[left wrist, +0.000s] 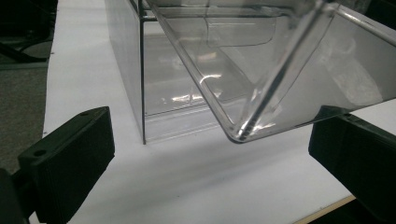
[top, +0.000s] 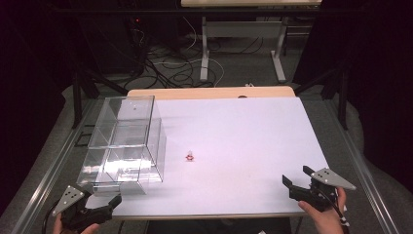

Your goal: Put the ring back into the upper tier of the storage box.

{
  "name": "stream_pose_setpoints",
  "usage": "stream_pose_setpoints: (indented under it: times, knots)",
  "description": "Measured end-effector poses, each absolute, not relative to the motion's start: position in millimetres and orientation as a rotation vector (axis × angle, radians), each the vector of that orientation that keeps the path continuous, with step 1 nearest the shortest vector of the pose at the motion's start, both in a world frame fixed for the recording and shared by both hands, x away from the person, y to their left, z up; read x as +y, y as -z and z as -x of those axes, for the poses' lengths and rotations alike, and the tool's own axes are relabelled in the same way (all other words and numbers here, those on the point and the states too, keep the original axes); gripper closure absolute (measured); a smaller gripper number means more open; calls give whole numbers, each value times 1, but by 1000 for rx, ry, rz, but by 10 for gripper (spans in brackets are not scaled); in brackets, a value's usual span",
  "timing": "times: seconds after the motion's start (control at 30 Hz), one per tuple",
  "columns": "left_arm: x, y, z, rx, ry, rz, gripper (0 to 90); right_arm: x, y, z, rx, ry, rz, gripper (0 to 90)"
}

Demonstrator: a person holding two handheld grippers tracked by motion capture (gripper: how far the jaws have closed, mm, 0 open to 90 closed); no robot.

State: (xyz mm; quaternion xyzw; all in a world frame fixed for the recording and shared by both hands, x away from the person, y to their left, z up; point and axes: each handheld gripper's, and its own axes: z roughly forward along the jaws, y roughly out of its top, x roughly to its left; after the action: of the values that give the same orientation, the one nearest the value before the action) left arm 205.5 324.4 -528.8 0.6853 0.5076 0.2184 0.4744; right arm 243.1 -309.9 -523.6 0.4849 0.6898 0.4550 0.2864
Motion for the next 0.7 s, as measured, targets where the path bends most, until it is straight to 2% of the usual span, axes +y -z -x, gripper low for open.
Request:
stream_pose_setpoints:
  times: [0.5,0.7]
  knots:
    - [326,526,-200,1244,-540,-1649,6,-274,511,-258,1980,-1245,-1136,216]
    - [326,526,-199,1246,-542,-1651,6,-248,506,-268,2054,-1253,-1088,289]
